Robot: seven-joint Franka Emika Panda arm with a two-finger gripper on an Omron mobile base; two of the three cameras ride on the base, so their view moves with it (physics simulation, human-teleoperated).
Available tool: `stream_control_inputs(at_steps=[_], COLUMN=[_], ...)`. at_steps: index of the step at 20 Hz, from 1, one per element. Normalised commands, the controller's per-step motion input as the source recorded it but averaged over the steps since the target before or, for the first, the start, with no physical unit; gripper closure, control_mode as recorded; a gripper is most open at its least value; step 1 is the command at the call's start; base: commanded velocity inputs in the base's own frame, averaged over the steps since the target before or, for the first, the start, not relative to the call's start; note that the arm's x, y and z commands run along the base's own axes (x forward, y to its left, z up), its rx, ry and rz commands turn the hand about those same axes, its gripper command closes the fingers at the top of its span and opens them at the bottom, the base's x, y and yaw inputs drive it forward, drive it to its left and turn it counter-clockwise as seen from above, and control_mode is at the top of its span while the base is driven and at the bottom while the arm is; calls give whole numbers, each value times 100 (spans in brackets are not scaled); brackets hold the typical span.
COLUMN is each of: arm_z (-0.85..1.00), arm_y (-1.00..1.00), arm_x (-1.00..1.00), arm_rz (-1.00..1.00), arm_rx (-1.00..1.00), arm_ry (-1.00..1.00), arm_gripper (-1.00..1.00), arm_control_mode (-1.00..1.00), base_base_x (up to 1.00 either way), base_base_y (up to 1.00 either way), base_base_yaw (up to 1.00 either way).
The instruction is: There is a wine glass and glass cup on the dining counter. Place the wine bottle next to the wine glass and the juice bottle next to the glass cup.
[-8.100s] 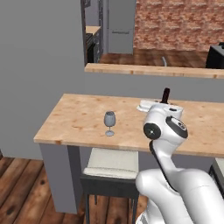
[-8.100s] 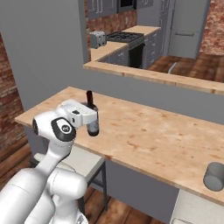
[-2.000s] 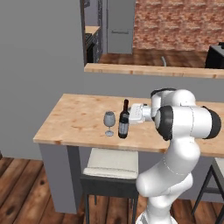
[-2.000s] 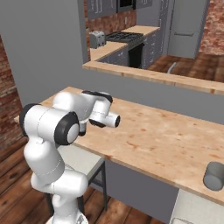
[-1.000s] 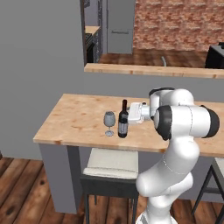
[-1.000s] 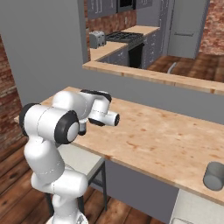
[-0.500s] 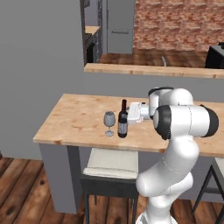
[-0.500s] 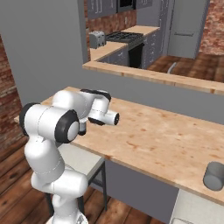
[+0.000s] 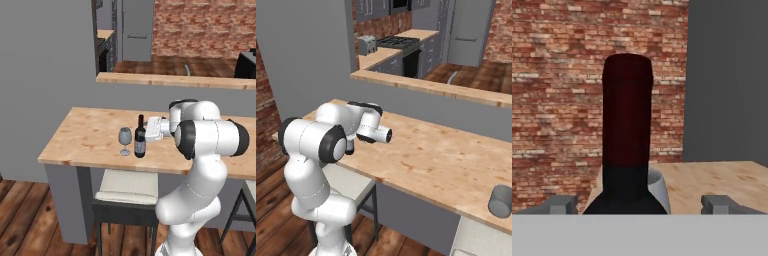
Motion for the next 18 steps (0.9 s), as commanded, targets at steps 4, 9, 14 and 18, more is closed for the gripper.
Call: stream_control_inputs(at_steps=[4,9,14,18], arm_z=[-4,0,0,0], arm_y=[0,0,-1,-3], arm_x=[2,7,3,0], arm_rz=[0,0,0,0], arm_rx=[0,0,0,0], arm_ry=[0,0,0,0], arm_gripper=[-100,-100,-100,-100], arm_control_mode=[-100,-100,-100,-100], base_base_x=[0,0,0,0], base_base_y=[0,0,0,0], base_base_yaw=[0,0,0,0])
